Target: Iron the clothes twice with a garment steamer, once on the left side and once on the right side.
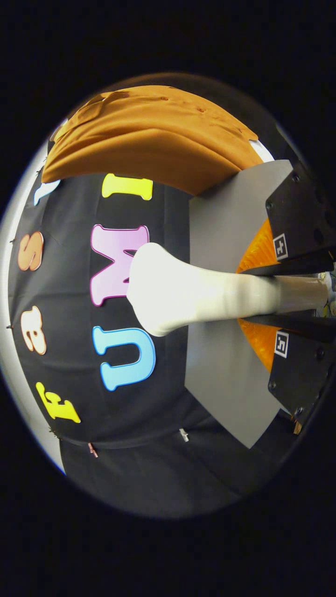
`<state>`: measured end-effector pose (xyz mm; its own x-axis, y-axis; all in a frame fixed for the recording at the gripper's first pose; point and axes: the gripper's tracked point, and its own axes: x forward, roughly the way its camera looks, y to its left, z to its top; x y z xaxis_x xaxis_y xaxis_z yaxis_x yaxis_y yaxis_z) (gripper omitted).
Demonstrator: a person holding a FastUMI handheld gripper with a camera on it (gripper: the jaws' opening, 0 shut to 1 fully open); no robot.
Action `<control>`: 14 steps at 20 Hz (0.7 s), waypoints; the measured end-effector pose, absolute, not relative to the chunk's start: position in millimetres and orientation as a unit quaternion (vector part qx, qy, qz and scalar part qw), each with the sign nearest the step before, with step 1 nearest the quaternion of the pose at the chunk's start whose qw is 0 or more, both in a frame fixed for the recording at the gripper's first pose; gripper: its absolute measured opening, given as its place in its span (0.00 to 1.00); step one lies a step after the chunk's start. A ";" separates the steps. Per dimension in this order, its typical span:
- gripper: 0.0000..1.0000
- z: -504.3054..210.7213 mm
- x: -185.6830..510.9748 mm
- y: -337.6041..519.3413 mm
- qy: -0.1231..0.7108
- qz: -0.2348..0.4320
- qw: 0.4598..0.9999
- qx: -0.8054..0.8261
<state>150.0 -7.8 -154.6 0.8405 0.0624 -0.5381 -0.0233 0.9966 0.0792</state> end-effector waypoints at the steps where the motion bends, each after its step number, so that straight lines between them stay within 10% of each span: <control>1: 0.40 -145.9 143.5 -8.3 0.271 0.020 0.962 0.039; 14: 0.40 -65.5 17.4 -41.0 0.183 -0.064 0.980 0.051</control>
<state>17.4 -41.0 -65.5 0.9251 -0.1071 -0.3642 0.1443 0.9866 0.0763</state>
